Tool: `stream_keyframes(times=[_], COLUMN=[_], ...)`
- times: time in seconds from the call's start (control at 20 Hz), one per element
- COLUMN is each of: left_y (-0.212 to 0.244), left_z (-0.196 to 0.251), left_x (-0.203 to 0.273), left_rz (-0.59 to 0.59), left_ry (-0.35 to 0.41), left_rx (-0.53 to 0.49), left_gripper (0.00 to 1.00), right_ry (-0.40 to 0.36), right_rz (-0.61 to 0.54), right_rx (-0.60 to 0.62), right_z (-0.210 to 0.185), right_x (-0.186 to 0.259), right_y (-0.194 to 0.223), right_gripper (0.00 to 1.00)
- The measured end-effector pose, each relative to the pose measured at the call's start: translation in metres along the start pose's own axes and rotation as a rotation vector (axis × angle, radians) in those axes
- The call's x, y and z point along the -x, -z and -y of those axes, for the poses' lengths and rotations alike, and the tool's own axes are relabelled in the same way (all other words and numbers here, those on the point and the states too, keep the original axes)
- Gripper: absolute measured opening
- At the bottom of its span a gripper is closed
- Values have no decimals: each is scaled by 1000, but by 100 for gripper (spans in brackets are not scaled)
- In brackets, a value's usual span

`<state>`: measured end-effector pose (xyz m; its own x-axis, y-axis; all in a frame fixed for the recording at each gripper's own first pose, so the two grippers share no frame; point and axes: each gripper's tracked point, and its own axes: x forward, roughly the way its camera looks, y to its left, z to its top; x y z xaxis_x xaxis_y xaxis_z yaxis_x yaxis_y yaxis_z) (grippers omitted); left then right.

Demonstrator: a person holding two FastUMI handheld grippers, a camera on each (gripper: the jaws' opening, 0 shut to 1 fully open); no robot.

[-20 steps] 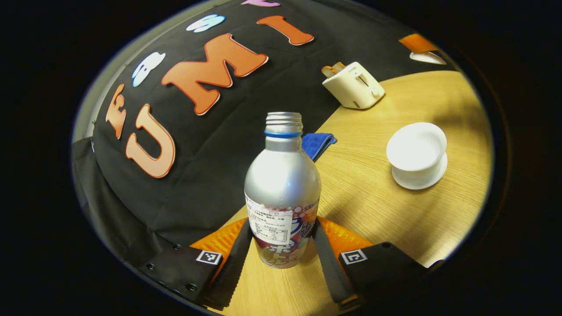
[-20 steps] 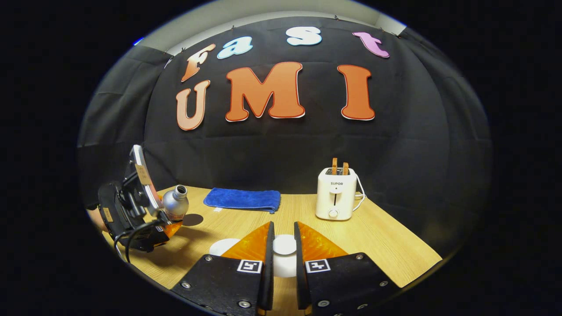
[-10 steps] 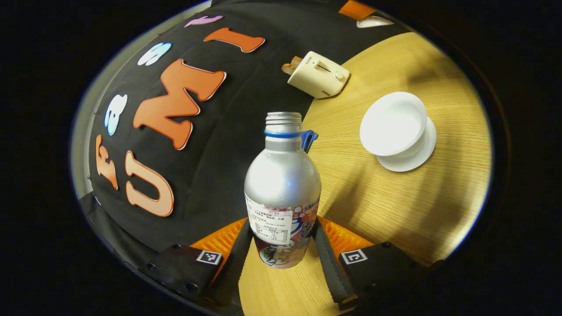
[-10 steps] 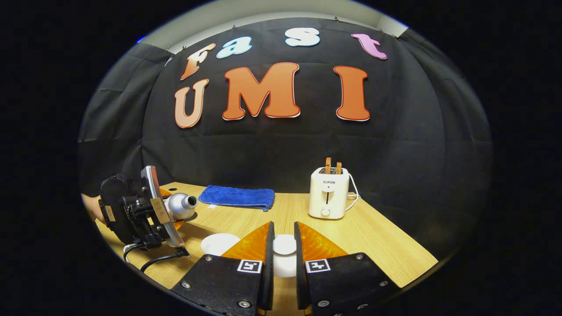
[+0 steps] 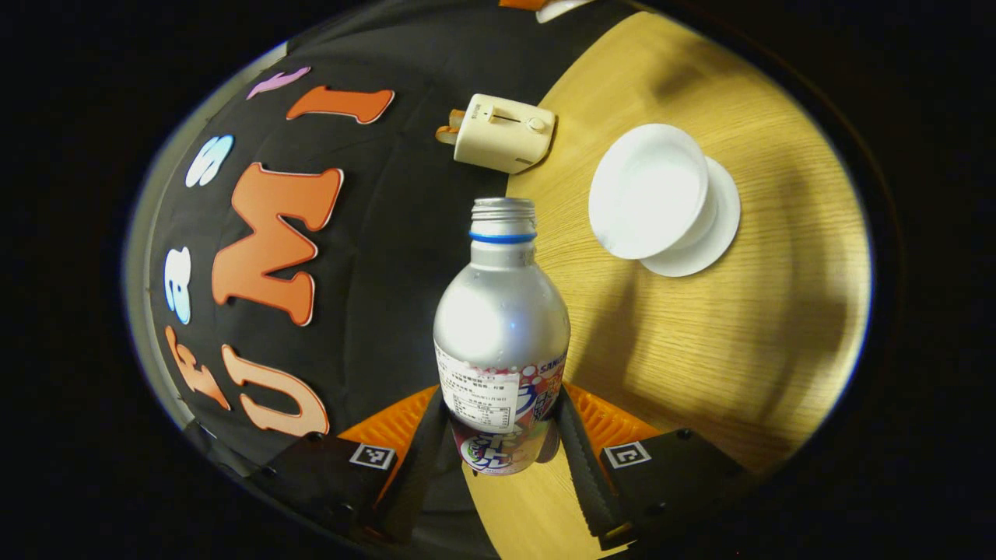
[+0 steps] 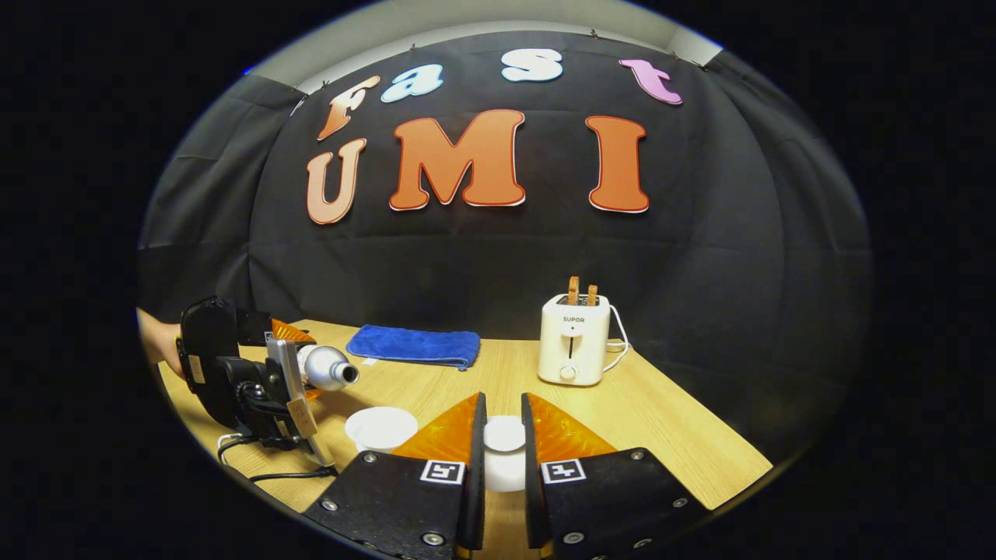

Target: Open the teacup lid with one hand, grasp the water bottle and pour water into the teacup with the other hand; after pouring, place the water bottle on the coaster and then close the teacup lid.

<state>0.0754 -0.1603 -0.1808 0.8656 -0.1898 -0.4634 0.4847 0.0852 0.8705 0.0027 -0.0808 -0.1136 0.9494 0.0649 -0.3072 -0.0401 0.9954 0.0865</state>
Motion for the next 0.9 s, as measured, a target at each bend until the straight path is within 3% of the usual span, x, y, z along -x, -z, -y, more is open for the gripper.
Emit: stream_keyframes(times=[0.4, 0.9], left_y=[-8, -21], left_z=[-12, -23], left_x=[4, 9], left_rz=[28, 76], left_ry=[-12, -42], left_rx=[-210, -372], left_gripper=[82, 82], right_ry=[15, 42], right_rz=[3, 8], right_rx=[10, -1], right_z=[6, 19], right_x=[5, 10], right_y=[-3, -3], right_gripper=[22, 22])
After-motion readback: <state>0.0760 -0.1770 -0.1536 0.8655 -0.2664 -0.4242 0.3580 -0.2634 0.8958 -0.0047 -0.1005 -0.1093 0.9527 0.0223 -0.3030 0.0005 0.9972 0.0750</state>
